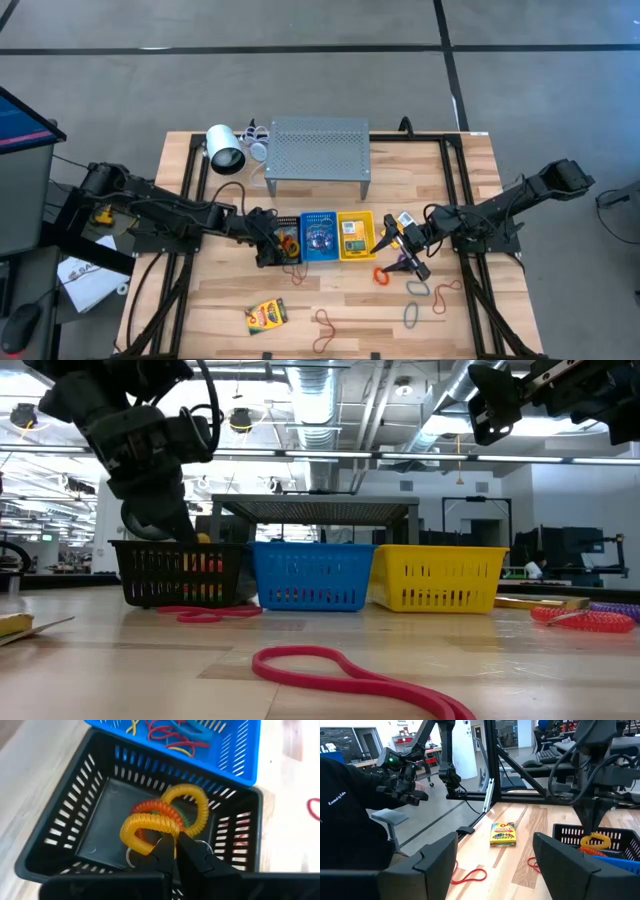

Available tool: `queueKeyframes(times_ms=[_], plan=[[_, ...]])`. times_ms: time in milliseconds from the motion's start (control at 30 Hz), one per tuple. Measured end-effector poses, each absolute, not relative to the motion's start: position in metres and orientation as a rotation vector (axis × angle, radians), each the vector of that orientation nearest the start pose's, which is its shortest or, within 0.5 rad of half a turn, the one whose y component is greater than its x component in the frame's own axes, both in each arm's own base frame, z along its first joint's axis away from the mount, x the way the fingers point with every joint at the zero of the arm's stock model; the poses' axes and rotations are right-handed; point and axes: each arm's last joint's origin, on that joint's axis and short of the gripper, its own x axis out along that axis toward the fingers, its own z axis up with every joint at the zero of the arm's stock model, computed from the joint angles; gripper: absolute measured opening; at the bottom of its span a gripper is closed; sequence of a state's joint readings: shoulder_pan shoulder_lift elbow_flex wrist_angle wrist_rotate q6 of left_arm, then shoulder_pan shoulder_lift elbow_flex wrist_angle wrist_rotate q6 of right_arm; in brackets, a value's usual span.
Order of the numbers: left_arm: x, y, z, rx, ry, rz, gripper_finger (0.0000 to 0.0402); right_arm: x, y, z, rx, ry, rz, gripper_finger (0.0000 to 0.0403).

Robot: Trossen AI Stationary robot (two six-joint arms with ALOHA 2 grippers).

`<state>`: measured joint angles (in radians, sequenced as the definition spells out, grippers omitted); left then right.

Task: Pick & Place Office Desk Supplies
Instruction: Put the yellow spring keychain into the black basket, then put the red rubber band into the blue basket

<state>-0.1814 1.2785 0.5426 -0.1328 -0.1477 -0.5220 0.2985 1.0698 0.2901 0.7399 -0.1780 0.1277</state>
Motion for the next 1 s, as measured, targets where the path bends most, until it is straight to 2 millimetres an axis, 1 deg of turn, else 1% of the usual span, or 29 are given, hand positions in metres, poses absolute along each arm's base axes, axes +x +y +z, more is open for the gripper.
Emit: queueKeyframes(times_ms=[167,333,433,500,667,1000], plan=[[0.228,-0.038,0.158,-0.364,0.855,0.177,0.0005,0.195,0.065,0.202,0.119,0.070,0.473,0.0255],[0.229,-0.039,0.157,-0.376,0.859,0.153,0.0006,0.195,0.065,0.202,0.119,0.070,0.474,0.0255],[0.230,-0.039,0.158,-0.377,0.851,0.146,0.0014,0.195,0.065,0.202,0.119,0.070,0.474,0.0255],[0.231,-0.041,0.159,-0.376,0.841,0.107,0.0023,0.195,0.065,0.201,0.118,0.072,0.474,0.0255],[0.235,-0.042,0.163,-0.386,0.790,0.075,0.0060,0.195,0.065,0.200,0.118,0.083,0.473,0.0255],[0.238,-0.043,0.167,-0.407,0.752,0.030,0.0173,0.195,0.065,0.199,0.113,0.101,0.472,0.0255]])
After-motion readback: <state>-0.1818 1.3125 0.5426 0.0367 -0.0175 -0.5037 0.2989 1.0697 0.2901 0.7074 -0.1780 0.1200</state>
